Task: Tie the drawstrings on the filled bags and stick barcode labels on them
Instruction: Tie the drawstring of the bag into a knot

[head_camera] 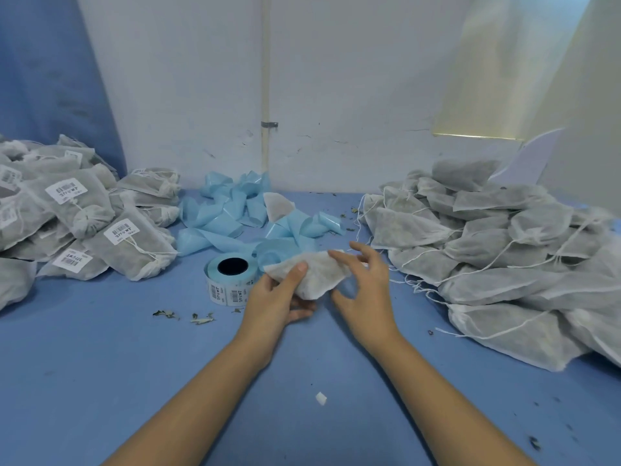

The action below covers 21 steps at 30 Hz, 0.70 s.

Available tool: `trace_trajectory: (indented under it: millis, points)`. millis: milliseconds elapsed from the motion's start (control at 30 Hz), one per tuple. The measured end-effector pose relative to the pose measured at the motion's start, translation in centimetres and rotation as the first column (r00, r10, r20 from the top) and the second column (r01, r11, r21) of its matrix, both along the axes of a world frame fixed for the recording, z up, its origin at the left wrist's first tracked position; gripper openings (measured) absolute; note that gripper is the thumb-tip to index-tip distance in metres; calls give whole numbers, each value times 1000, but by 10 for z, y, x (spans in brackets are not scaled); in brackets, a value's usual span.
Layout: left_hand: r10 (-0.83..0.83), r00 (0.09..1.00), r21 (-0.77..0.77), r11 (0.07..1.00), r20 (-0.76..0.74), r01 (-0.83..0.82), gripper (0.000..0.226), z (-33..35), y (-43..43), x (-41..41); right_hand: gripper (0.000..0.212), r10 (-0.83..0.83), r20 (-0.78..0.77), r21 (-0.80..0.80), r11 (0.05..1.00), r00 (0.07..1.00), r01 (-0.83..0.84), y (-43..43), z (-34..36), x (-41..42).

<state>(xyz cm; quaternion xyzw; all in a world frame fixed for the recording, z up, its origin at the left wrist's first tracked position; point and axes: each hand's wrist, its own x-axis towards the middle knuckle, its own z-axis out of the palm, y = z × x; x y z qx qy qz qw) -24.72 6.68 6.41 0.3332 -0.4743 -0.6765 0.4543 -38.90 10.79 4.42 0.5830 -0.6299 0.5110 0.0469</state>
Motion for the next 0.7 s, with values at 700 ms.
trace_trajectory:
  millis: [700]
  points:
    - [-130, 974, -106, 983, 185, 152, 8, -10, 0, 8, 14, 235, 955, -175, 940, 184, -294, 10, 12, 17]
